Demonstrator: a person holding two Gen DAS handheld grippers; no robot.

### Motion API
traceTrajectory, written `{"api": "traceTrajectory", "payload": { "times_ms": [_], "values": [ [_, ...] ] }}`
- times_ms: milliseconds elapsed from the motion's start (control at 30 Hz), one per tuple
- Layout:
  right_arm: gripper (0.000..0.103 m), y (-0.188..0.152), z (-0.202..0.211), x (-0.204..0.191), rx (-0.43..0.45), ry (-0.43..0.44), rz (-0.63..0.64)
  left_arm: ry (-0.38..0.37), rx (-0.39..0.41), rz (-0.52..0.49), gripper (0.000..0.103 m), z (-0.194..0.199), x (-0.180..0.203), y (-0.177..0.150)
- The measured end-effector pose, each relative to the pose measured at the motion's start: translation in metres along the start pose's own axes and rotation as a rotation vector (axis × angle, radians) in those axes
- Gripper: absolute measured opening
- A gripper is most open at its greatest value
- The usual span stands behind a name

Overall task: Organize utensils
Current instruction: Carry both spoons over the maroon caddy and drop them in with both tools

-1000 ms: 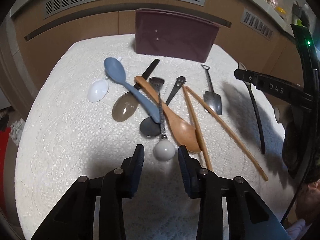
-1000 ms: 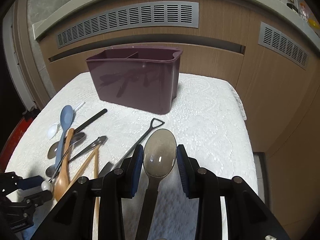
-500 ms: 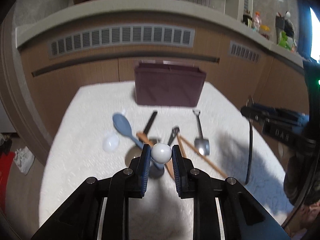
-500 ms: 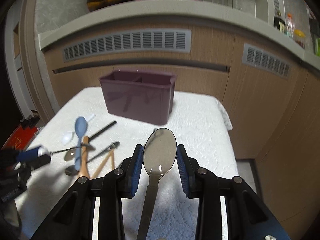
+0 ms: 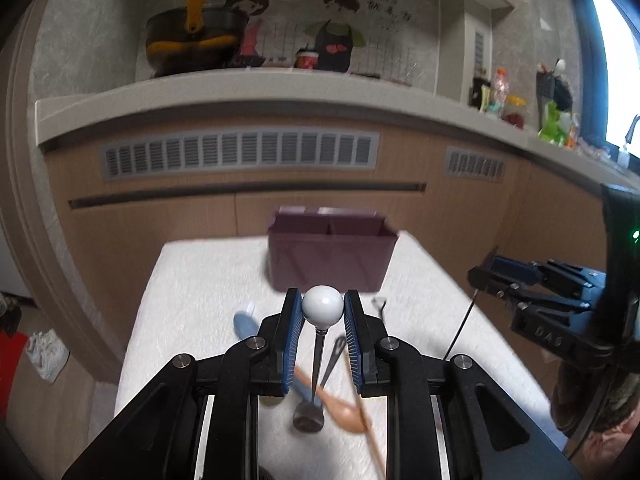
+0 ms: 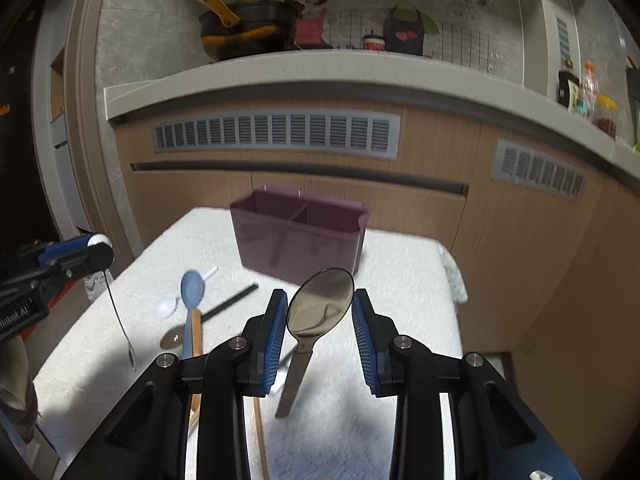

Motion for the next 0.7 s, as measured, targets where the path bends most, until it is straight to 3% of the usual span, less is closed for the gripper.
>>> {"api": "traceTrajectory", "payload": {
  "times_ms": [133,267,433,567,700],
  "values": [
    [0.031,0.037,0.004,-0.003,0.033,0.033,0.016,-0.013,0.066,-0.02,0.022,0.007,-0.007,0.038],
    [0.031,0.097,0.01,-0.009,0.129,0.037,0.05,-0.017,0.153,-0.028,0.022,0.005,-0.022,0.092],
    [0.031,0.164,-0.014,-0.011,0.203,-0.008,0.061,-0.036,0.206,0.001,0.022,-0.024,-0.047,0.144],
    [0.031,0.184,-0.048,-0.004,0.198,-0.04,0.058,-0.063,0.204,0.039,0.022,-0.065,-0.067,0.17],
    [0.031,0.181,-0.09,0.006,0.153,-0.066,0.052,-0.104,0.165,0.085,0.022,-0.112,-0.081,0.17]
  ]
}}
Point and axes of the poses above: each gripper's, at about its wrist camera, not at the fingertips, and z roughly against the way its jaws point, x to its right, y to its top, the point moved 2 cm from there along -z, roughly the way its jaws point, and after that the axes turned 11 degrees about -z, right-handed, at the moved point
